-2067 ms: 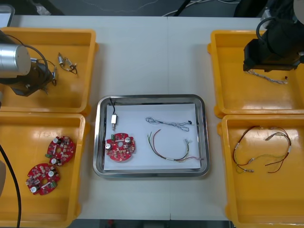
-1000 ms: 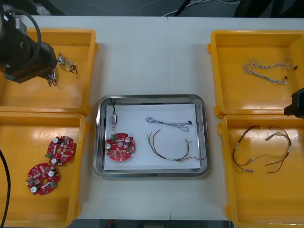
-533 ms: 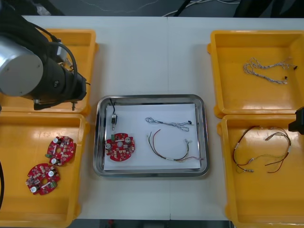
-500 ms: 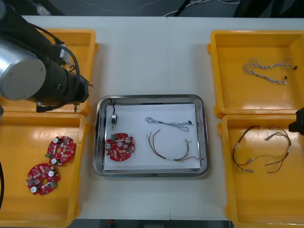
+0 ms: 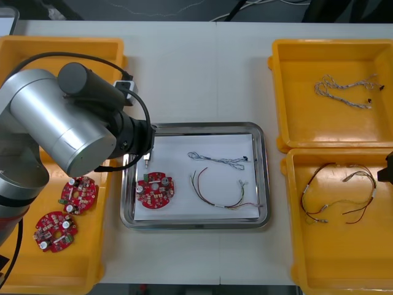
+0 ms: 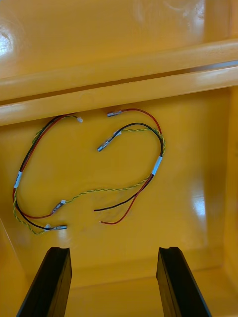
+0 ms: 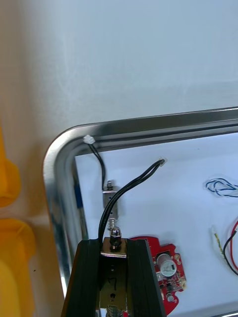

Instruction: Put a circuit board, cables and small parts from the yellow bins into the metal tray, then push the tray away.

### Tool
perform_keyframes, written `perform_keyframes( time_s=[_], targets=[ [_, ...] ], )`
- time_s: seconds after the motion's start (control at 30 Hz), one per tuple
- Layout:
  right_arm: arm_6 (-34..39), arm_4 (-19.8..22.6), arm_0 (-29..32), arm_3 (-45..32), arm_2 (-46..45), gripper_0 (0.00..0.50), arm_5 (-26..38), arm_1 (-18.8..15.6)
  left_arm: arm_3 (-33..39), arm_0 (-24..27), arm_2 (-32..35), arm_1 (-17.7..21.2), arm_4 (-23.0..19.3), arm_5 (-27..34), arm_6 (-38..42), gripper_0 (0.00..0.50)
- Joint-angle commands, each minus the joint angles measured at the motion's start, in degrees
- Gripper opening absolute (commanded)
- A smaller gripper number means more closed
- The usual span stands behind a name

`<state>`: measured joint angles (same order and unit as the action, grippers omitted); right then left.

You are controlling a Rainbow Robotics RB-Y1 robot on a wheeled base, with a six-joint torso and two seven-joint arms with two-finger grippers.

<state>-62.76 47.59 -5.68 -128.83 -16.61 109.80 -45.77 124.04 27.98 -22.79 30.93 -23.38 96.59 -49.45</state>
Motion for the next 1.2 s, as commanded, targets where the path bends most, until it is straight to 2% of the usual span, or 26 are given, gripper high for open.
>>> perform_keyframes(
  time_s=[0.03,0.7,1.2],
  targets=[
    [-2.4,-0.1,0.8,-1.5,-1.8,0.5,0.2,-2.1,0.7,-1.7,-3.4,-1.6,3.2,-4.3,5.9,0.0],
    [-4.6,0.4,0.8,-1.2,-1.8,0.5,-2.3,-0.9,-6.7,-2.8,-9.9,-1.7,8.4,-17.2,6.5,0.0],
    [-4.7,-0.7,0.8,-1.2,-1.8,0.5,-0.5,-0.9,-10.2,-2.7,-12.7,-1.8,8.5,-21.8,7.7,0.0]
  ],
)
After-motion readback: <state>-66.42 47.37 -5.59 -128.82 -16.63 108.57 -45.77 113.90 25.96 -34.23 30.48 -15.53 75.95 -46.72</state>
